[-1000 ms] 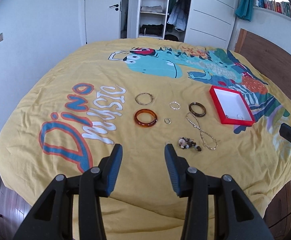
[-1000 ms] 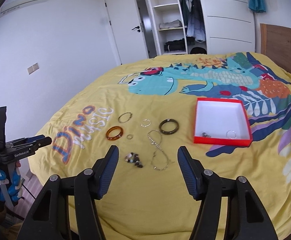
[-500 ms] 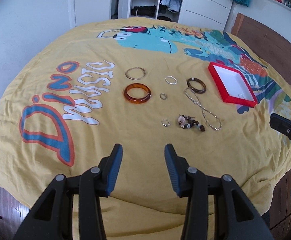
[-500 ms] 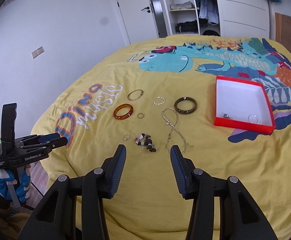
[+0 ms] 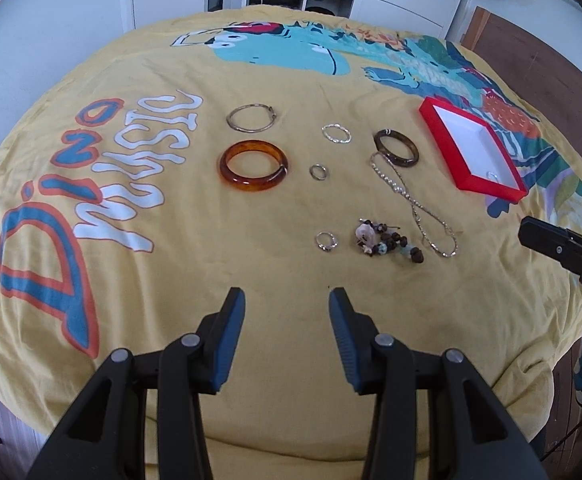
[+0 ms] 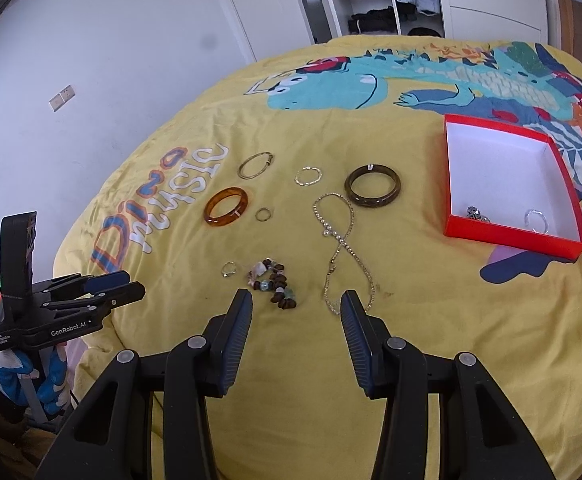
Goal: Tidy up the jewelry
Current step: 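Move both tools back toward the remaining jewelry, then grasp the small silver ring with the left tool while the right tool grasps the beaded bracelet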
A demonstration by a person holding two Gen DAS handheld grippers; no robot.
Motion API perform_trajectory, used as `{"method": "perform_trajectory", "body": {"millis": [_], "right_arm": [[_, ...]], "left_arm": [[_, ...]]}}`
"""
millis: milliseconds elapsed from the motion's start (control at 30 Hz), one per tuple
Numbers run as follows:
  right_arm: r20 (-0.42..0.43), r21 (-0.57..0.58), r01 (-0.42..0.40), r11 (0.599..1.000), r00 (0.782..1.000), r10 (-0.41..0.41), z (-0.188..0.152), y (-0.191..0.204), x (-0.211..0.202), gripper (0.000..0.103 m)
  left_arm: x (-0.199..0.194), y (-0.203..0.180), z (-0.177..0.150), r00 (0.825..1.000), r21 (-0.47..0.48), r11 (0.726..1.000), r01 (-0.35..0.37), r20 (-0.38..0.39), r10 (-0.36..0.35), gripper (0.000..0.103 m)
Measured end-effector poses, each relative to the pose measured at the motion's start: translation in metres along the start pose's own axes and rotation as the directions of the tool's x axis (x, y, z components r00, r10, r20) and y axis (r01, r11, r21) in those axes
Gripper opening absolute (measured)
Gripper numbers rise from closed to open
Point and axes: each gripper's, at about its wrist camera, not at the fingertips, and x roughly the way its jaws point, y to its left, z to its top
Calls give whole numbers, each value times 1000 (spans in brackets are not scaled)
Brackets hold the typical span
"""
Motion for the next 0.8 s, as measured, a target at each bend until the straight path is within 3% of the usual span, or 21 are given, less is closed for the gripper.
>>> {"method": "perform_trajectory", "body": {"millis": [300,800], "right_arm": [[-36,36,-10,999,999,12,0,-23,26,46],[-94,3,-61,998,994,61,-2,-22,56,46]], "left_arm": [[32,-7,9,999,13,1000,16,-42,-16,42],[75,-18,24,993,30,998,61,-99,-58,41]]}}
